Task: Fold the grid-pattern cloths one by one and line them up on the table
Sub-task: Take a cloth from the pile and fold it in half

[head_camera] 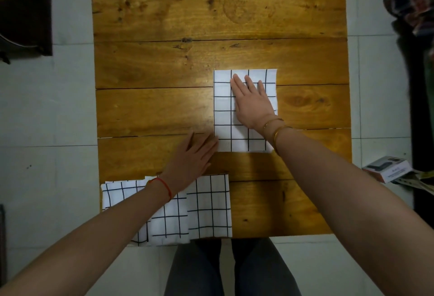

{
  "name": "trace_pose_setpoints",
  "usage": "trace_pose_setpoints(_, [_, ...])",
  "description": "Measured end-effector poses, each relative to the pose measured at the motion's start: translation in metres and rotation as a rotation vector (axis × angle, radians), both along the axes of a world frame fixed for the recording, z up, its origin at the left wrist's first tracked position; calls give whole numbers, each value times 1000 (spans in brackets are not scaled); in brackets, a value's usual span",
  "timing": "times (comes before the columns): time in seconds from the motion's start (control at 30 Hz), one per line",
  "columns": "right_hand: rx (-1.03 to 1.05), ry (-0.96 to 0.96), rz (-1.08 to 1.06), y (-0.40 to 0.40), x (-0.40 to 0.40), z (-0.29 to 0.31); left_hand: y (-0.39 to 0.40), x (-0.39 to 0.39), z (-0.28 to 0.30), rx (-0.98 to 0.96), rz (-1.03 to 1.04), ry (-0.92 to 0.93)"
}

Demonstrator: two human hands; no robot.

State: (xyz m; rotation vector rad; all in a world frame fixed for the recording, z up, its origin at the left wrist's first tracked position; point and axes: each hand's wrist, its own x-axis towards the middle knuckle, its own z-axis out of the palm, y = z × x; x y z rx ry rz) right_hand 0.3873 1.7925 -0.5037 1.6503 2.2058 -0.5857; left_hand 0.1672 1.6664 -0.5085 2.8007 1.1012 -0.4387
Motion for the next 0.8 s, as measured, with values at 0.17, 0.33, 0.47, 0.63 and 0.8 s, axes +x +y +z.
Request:
trace_pose_setpoints(0.17, [11, 22, 0, 1, 1, -3, -12, -6, -5, -13, -103, -58])
trace_pose_setpoints(0.33, [235, 390, -276, 2, 17, 6, 6, 7, 8, 26, 65, -230])
trace_pose_setpoints(0.47, [376, 399, -808, -7, 45, 8, 41, 29, 13, -126, 664, -504])
trace_pose_setpoints(0.63, [165, 370, -1141, -19, 70, 1, 86, 52, 8, -352, 1162, -584])
trace_pose_setpoints(0.8, [74, 397, -1156, -15, 68, -1, 99, 67, 2, -428, 1310, -592])
